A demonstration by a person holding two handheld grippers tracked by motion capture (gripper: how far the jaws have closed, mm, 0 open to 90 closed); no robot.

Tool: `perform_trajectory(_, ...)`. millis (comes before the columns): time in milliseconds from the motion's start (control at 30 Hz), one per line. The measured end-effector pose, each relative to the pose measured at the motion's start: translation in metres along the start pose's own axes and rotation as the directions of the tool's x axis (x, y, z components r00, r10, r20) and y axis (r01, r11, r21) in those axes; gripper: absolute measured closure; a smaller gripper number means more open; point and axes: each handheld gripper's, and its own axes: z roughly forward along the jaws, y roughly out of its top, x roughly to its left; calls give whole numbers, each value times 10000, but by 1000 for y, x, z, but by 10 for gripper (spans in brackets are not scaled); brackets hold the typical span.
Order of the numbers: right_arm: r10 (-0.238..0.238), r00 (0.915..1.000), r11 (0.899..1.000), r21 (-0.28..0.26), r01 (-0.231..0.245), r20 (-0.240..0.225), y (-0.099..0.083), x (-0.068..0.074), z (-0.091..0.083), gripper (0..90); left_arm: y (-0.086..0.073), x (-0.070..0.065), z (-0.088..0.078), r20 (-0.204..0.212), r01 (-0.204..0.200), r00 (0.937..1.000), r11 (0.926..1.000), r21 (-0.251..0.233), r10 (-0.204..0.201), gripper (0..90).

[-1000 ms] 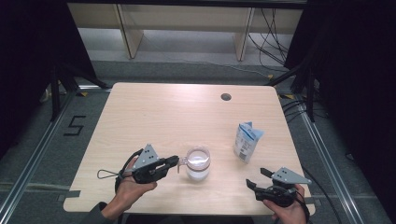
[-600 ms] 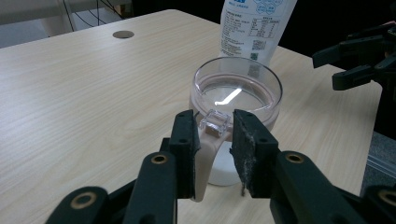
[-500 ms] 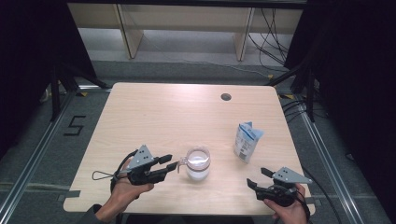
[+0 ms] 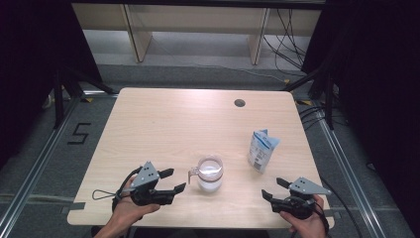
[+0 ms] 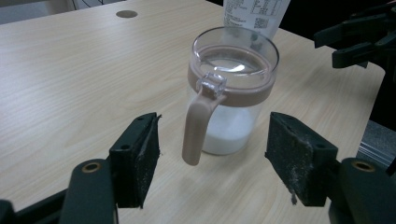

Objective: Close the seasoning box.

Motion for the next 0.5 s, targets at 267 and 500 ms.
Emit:
perform_trajectory(267, -156, 9998, 9999, -9, 156, 129, 1, 2, -1, 276, -12, 7, -2, -219, 95, 9997, 9995, 289, -89, 314)
perform_trajectory(500, -19, 10000, 10000, 15, 18, 74, 1, 3, -3, 276, -18, 6, -3, -281, 98, 9996, 9992, 393, -87, 308)
